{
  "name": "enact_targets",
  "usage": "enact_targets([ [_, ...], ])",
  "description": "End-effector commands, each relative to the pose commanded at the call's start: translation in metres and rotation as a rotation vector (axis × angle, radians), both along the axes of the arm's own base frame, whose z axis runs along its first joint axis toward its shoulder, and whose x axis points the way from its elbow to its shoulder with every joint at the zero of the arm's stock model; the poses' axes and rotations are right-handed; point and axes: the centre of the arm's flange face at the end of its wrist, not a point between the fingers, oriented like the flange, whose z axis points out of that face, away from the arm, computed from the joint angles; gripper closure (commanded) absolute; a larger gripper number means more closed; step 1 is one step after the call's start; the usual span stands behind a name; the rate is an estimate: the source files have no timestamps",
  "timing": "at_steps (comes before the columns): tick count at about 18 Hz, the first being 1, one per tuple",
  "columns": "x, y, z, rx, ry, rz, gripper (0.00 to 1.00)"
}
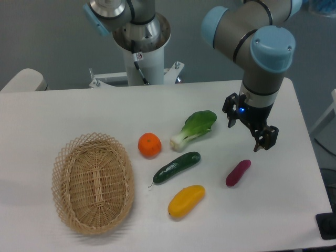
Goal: Pick up the cucumber from the table
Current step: 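Move the gripper over the green cucumber and lower it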
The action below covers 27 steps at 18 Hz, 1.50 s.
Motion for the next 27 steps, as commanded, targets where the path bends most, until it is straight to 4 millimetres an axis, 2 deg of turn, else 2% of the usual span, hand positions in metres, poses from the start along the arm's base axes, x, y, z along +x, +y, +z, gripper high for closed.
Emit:
enact_targets([
  [3,0.003,0.003,-0.001,0.002,-0.005,0.032,0.00],
  [6,0.013,0.018,-0.006,0.004,-0.017,0.071,0.00],
  [9,0.028,0.038,-0.024,0.000,-0.035,0.115,0.00],
  [12,0.046,0.045,-0.050,0.012,-0.033,0.168,0.00],
  [16,0.078,0.055,-0.101,0.014,-0.039,0.213,0.00],
  [20,0.100,0.062,-0.141,-0.019,-0.061,0.233,0.00],
  [24,0.115,0.064,-0.168,-0.077,-0.064,0.252,0.00],
  [26,0.128,0.068,-0.182,-0.106,-0.069,0.230,0.00],
  [27,0.129,0.069,-0.182,-0.121,-0.051,0.225,0.00],
])
